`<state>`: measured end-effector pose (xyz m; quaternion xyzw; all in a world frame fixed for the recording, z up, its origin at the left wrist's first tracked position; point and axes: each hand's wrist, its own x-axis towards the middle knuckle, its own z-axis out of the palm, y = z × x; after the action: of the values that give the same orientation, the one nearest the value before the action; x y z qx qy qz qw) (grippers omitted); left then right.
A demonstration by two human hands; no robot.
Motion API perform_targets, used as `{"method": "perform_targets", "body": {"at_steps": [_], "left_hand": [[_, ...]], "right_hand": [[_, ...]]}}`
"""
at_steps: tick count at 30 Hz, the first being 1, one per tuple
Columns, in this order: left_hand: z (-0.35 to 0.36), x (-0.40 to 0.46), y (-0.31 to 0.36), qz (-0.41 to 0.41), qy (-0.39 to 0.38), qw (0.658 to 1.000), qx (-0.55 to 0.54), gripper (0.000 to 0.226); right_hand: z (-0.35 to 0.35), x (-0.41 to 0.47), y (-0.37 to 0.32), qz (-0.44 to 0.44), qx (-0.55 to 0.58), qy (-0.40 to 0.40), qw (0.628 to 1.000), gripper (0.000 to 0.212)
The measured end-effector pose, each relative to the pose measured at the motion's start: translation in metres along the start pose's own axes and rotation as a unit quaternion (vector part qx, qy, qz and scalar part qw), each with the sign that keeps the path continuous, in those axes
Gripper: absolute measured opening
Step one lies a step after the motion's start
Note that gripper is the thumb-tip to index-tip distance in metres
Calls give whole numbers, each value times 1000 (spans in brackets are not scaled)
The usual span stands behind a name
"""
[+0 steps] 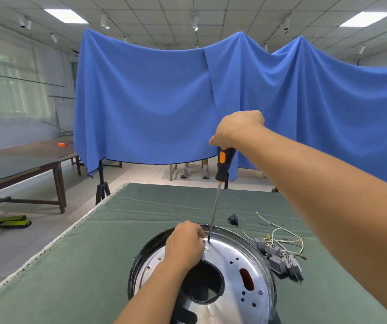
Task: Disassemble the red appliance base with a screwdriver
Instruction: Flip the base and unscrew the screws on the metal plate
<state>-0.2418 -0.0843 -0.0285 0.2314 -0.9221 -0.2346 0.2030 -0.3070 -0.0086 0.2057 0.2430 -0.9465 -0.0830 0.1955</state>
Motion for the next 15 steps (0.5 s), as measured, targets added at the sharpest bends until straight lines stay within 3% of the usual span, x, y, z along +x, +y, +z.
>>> {"method": "perform_targets", "body": {"at_steps": [4, 6, 9, 13, 15], "left_hand": [[0, 1, 0, 1, -4, 1000, 16, 24], [0, 1, 2, 1, -8, 1000, 25, 29], [0, 1, 3, -3, -8, 999, 30, 30], [1, 1, 3, 1, -13, 999, 37, 31], [1, 1, 3, 6, -5, 999, 40, 30]], "right_hand": [[9, 4, 20, -61, 192, -42, 979, 39], [7, 4, 23, -74, 232, -75, 967, 39], [1, 2, 19, -64, 236, -82, 966, 36], [5, -4, -1, -54, 108, 23, 992, 37], [3, -4, -9, -82, 124, 17, 989, 32]]}}
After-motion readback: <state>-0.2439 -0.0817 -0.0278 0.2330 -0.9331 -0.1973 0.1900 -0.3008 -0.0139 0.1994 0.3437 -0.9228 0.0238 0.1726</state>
